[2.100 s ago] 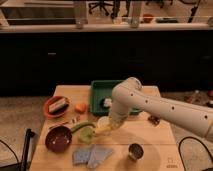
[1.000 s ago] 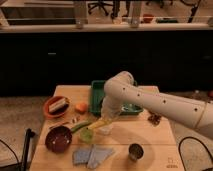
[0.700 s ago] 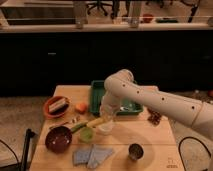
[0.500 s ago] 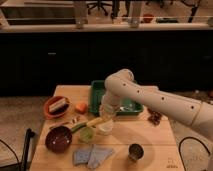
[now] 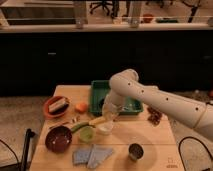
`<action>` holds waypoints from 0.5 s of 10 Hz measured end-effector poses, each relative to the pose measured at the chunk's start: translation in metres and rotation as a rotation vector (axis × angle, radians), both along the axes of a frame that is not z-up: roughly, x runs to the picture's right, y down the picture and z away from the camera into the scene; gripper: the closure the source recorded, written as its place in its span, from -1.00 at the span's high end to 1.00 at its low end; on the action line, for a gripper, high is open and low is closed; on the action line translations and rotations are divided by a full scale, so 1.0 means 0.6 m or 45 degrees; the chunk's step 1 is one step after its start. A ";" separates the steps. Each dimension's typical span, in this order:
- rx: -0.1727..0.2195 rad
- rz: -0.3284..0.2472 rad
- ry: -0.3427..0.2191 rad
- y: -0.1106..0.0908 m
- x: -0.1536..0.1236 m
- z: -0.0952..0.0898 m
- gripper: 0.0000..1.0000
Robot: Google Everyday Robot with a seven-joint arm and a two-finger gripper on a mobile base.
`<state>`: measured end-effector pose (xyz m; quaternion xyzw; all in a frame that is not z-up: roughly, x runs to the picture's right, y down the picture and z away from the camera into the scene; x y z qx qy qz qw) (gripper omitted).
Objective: Place banana in paper cup
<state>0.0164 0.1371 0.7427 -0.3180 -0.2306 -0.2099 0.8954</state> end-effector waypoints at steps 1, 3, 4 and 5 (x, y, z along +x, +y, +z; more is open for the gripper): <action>-0.010 0.008 -0.014 0.000 0.001 -0.001 -0.65; -0.019 0.015 -0.035 0.000 0.000 -0.009 -0.24; -0.020 0.020 -0.045 0.000 -0.001 -0.013 -0.07; -0.022 0.028 -0.052 0.000 0.001 -0.016 0.13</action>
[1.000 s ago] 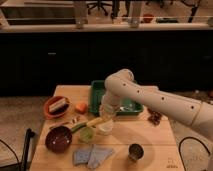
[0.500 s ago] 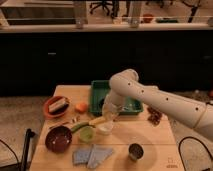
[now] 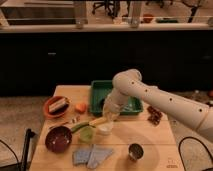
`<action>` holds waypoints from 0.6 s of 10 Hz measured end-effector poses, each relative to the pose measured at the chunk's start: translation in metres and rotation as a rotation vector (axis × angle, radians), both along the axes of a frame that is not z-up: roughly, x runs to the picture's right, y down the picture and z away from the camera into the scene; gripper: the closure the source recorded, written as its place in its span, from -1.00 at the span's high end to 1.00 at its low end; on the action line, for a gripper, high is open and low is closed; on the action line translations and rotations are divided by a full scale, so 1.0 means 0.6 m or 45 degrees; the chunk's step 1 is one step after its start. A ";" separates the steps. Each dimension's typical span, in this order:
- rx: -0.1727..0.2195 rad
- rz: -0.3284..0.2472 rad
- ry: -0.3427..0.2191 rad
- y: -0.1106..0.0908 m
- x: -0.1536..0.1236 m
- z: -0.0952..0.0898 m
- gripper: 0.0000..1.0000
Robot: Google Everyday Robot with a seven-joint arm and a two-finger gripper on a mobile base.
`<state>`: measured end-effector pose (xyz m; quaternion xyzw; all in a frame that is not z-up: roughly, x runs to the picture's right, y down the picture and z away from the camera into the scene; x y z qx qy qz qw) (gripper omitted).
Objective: Place banana in paper cup
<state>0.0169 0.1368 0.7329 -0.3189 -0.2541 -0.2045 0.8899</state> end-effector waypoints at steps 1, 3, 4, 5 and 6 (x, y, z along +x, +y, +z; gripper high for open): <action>-0.007 0.010 -0.018 0.001 -0.001 -0.003 0.37; -0.012 0.029 -0.039 0.002 -0.004 -0.004 0.60; -0.014 0.036 -0.041 0.002 -0.003 -0.004 0.60; -0.014 0.043 -0.041 0.003 -0.002 -0.003 0.60; -0.013 0.048 -0.041 0.003 0.000 -0.002 0.60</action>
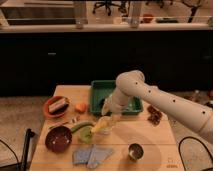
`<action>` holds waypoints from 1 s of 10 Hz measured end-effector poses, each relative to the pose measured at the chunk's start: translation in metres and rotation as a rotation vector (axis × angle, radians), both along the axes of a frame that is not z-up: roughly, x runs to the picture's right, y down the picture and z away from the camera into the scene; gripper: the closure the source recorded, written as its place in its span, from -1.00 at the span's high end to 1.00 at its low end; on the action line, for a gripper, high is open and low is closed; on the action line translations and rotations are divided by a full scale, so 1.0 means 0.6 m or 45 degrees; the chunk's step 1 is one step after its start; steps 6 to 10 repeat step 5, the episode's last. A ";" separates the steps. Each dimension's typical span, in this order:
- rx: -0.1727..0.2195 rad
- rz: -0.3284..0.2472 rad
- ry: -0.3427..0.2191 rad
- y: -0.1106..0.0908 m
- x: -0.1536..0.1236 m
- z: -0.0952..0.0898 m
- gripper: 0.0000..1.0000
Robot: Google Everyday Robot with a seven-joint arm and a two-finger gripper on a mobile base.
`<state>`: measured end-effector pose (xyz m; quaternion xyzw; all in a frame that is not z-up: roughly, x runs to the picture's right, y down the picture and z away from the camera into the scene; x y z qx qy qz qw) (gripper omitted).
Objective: Place banana in paper cup
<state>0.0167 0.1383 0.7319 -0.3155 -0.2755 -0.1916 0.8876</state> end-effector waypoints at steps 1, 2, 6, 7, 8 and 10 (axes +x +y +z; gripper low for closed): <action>0.001 0.004 0.001 -0.001 0.002 0.001 0.60; 0.002 0.006 0.003 -0.002 0.003 0.003 0.60; 0.005 0.011 0.006 -0.006 0.005 0.007 0.60; 0.005 0.011 0.006 -0.006 0.005 0.007 0.60; 0.005 0.011 0.006 -0.006 0.005 0.007 0.60; 0.005 0.011 0.006 -0.006 0.005 0.007 0.60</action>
